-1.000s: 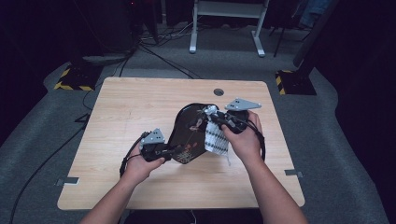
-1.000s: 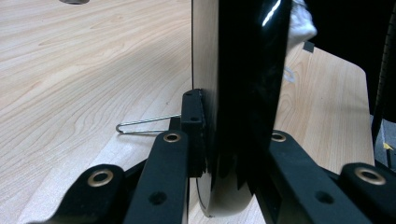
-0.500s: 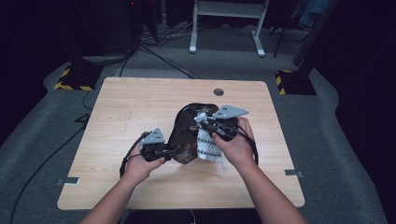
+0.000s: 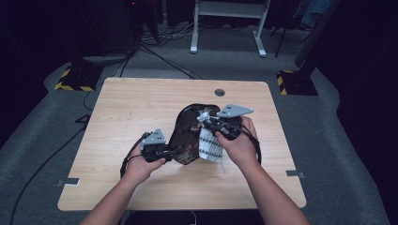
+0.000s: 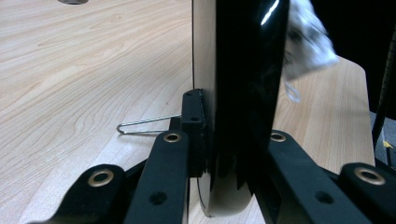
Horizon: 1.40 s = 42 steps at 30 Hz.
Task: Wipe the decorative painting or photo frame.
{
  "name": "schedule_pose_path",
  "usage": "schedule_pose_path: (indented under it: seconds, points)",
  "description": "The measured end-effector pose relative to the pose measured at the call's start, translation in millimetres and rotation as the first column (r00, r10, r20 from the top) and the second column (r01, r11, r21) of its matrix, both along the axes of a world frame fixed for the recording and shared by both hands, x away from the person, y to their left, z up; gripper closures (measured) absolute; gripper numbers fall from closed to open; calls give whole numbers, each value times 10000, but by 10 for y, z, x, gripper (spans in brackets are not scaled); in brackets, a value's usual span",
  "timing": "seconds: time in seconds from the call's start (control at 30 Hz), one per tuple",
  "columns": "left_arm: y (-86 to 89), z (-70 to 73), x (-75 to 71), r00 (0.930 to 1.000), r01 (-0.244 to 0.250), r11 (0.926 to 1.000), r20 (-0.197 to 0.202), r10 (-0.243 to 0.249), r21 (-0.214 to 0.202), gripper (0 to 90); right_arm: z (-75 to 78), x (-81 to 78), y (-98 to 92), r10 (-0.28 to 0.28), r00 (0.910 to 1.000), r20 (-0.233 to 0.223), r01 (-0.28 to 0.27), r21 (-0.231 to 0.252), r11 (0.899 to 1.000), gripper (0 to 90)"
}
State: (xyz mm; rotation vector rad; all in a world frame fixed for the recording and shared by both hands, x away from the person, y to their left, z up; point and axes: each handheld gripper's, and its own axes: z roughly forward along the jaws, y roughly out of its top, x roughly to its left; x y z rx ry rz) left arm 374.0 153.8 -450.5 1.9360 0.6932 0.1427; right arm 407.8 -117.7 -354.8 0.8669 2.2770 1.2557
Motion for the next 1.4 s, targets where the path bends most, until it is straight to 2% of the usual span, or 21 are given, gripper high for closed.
schedule_pose_path:
  seconds: [0.07,0.2,0.27,0.43,0.53,0.6,0.63,0.73,0.8,0.97,1.07,1.17,1.23,1.3,1.4]
  points:
    - [1,0,0,10000,2,10000,12,-2,9,797,-1,24,-34,-106,9999,-17,106,24,9999,778]
    - [-4,2,-5,10000,21,10000,-19,-21,5,796,0,157,-244,-845,9964,-103,847,173,9963,778]
    - [-4,2,-5,10000,19,10000,-22,-19,5,796,-3,186,-294,-956,9951,-243,964,311,9949,778]
    - [-5,3,-6,10000,17,10000,-28,-17,8,797,-17,180,-298,-1075,9940,-202,1081,330,9936,778]
    - [-6,4,-6,10000,7,10000,-25,-7,16,798,-33,112,-197,-768,9969,-143,770,141,9969,777]
    - [-6,4,-6,10000,-4,10000,-24,4,20,798,-43,57,-111,-455,9989,-136,456,49,9989,777]
    - [-7,5,-8,10000,-9,10000,-31,10,24,799,-49,2,-25,-175,9998,-46,174,-147,9997,777]
    - [-6,7,-8,10000,-2,10000,-34,2,54,798,-55,-48,48,45,10000,54,-44,-316,9995,775]
    - [-7,8,-4,10000,21,10000,5,-21,81,800,-74,-144,176,445,9988,180,-433,-635,9970,774]
    - [-8,11,-9,10000,15,9999,-21,-15,105,801,-98,-224,293,918,9957,126,-906,-747,9931,774]
    - [-10,14,-15,10000,0,9998,55,-1,180,801,-111,-209,282,968,9952,117,-959,-670,9931,777]
    - [-9,14,-15,10000,2,9998,55,-3,175,800,-114,-141,186,677,9977,-10,-677,-513,9964,778]
    - [-11,13,-16,10000,1,9999,28,-2,144,798,-120,-53,50,221,9997,-104,-224,-385,9990,778]
    - [-14,13,-15,10000,15,9999,45,-15,131,797,-123,-28,14,104,9999,-111,-107,-359,9993,778]
    - [-15,13,-16,10000,13,9999,31,-13,119,796,-131,65,-132,-476,9987,-162,471,-291,9985,777]
